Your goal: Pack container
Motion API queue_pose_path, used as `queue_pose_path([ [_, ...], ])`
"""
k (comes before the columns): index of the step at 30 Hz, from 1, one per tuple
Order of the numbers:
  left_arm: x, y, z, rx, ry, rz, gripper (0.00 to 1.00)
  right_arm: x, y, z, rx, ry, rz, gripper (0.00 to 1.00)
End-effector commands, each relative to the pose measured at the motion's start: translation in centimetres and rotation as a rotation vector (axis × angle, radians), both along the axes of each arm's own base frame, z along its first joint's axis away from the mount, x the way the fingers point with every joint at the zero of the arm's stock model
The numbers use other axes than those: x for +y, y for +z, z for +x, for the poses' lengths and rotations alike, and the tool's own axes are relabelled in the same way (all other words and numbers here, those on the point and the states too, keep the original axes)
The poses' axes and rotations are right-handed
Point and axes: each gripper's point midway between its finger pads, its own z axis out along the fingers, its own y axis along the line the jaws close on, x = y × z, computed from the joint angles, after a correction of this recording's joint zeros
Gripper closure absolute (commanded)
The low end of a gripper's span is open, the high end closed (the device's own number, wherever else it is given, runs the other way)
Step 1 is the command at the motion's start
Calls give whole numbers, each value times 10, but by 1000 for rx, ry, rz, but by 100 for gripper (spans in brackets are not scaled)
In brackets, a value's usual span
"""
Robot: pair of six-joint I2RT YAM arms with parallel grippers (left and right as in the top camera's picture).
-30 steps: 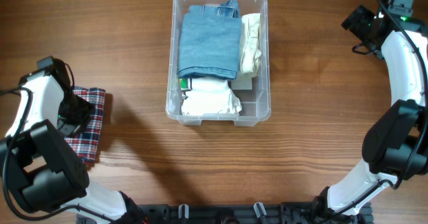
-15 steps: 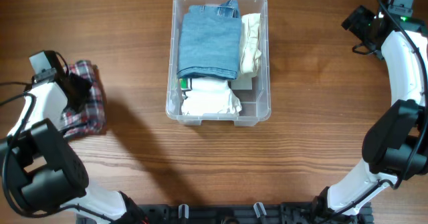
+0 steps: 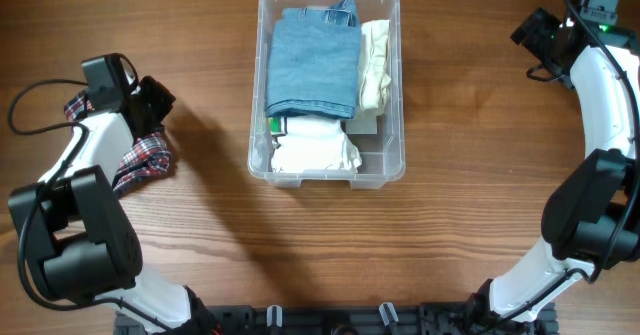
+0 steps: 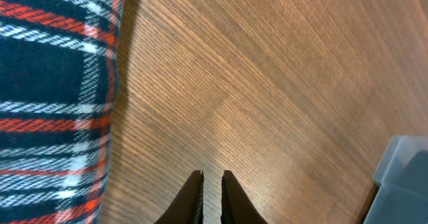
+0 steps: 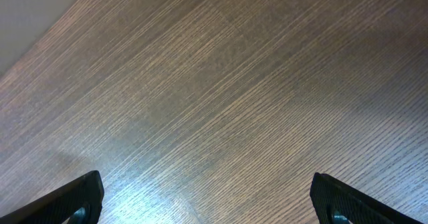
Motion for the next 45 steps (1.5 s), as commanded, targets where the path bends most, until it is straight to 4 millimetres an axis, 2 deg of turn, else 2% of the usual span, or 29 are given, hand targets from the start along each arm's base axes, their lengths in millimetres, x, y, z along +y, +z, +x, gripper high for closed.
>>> queue_pose_path([
  [1,20,72,-3,-132,-41,76,82,2,-9,0,16,2,7,0],
  [2,31,88,-17,-132,-36,113,81,2,-9,0,16,2,7,0],
  [4,51,102,-40,-108,34,143,78,2,-9,0,16,2,7,0],
  [5,62,108,-54,-92,75,154,69,2,-9,0,16,2,7,0],
  [7,76,114,-76,-62,96,175,36,2,-9,0,16,2,7,0],
  [8,84,114,-87,-39,101,186,31,2,-9,0,16,2,7,0],
  [10,100,104,-107,21,120,191,19,2,-9,0,16,2,7,0],
  [12,109,94,-116,61,151,171,19,2,-9,0,16,2,7,0],
  [16,120,58,-127,140,185,93,16,2,-9,0,16,2,7,0],
  [17,113,44,-124,132,160,4,14,2,-9,0,16,2,7,0],
  [19,107,31,-117,118,136,-76,14,2,-9,0,16,2,7,0],
  [25,116,-21,-113,178,151,-143,13,2,-9,0,16,2,7,0],
  [27,121,-31,-115,189,163,-158,13,2,-9,0,16,2,7,0],
  [30,125,-32,-116,185,176,-158,13,2,-9,0,16,2,7,0],
  [35,117,-20,-93,71,118,-195,15,2,-9,0,16,2,7,0],
  [38,107,-16,-80,43,75,-187,17,2,-9,0,16,2,7,0],
  [41,87,-15,-65,31,9,-172,17,2,-9,0,16,2,7,0],
  [45,70,-14,-55,27,-28,-169,17,2,-9,0,16,2,7,0],
])
